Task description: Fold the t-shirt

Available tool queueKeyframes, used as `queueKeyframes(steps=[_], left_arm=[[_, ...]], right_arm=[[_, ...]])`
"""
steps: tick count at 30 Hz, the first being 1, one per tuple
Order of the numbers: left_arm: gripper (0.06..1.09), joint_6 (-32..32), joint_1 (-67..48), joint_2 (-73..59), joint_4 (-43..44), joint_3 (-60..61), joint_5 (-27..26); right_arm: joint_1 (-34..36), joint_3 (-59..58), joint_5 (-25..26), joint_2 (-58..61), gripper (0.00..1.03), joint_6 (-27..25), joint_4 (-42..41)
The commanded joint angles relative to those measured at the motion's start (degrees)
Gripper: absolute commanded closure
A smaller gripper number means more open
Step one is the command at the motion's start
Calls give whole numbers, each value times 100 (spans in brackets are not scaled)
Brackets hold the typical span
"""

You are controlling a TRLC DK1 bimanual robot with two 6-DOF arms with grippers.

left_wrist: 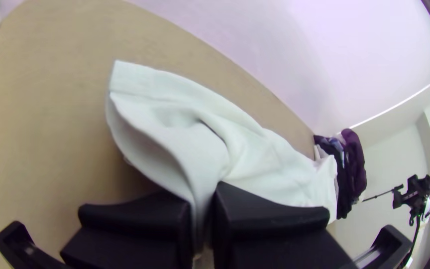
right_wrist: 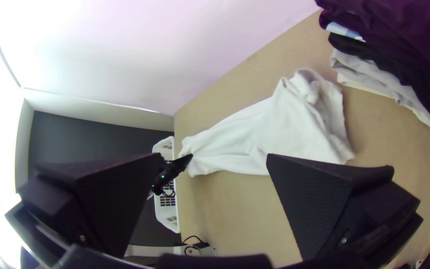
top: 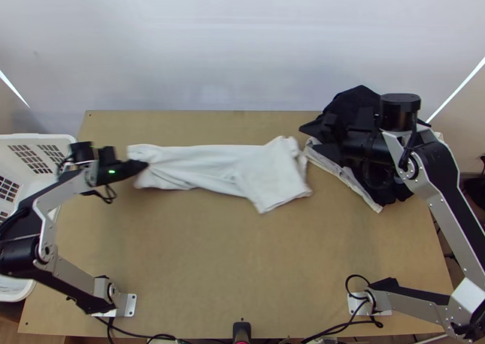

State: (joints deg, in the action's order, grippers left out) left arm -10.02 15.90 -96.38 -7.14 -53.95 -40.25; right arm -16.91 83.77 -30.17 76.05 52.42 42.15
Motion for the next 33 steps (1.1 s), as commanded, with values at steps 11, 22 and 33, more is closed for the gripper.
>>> queueKeyframes(steps=[11, 22, 33], left_arm=[[105, 2039, 3015, 568, -1862, -484, 70], [105, 1424, -175, 2220, -3470, -1100, 1195], [105, 325, -3401, 1086, -3312, -2102, 2285]], right_arm=[[557, -546, 530, -337, 5, -874, 56], [530, -818, 1224, -486, 5, -1270, 56], [697, -1038, 1286, -873, 5, -1305, 65]])
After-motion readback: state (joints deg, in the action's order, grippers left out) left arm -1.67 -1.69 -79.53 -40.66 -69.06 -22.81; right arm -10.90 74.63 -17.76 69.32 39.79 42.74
